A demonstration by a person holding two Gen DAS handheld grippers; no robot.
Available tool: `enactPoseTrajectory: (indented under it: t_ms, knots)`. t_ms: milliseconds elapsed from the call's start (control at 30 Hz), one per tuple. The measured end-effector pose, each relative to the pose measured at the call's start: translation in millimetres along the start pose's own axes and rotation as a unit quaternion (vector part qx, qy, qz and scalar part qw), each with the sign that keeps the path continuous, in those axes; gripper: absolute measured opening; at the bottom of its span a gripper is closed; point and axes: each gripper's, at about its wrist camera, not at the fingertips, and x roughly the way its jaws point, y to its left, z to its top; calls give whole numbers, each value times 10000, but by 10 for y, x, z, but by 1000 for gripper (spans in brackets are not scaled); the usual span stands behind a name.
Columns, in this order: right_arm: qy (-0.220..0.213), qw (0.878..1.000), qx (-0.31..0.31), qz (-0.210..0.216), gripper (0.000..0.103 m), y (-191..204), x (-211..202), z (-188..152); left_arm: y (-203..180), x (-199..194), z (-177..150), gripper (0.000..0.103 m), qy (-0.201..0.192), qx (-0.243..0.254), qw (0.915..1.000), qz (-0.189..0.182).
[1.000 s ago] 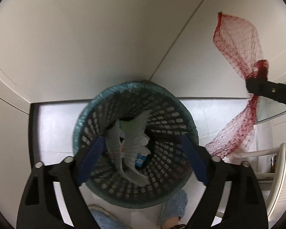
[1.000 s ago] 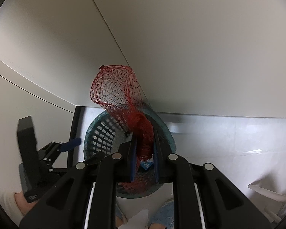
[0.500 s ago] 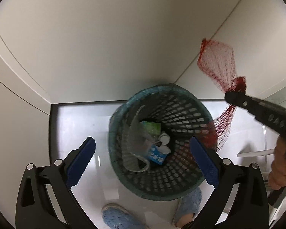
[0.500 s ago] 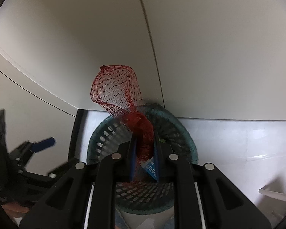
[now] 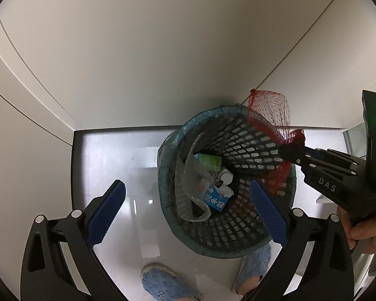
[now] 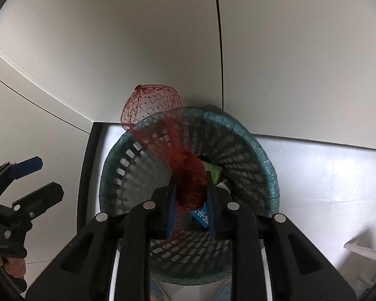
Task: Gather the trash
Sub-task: 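Raise both open tools from the basket back up to the counter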
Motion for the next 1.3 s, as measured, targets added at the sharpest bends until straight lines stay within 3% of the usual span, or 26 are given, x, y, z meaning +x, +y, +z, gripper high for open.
enactPoseTrajectory:
  t_ms: [133, 367, 600, 1033, 1300]
  knots:
    - [-62, 9999, 108, 24, 55, -25, -64, -11, 14, 16, -17, 97, 11, -47, 10000, 6]
    - [-125, 9999, 16, -46, 73, -18, -294, -12, 42, -89, -57, 97, 23, -246, 9997, -28]
    - [-261, 9995, 31, -175, 95, 7, -862, 22, -30, -470, -7, 97, -70, -294, 9995, 15]
    - [-641, 9972, -77, -383, 95, 229, -2534, 293, -394, -1921, 338, 96, -159, 117, 9998, -19]
    - [-714, 9961, 271, -431, 95, 295, -3479, 536, -639, -2797, 658, 96, -359, 488, 9982, -1]
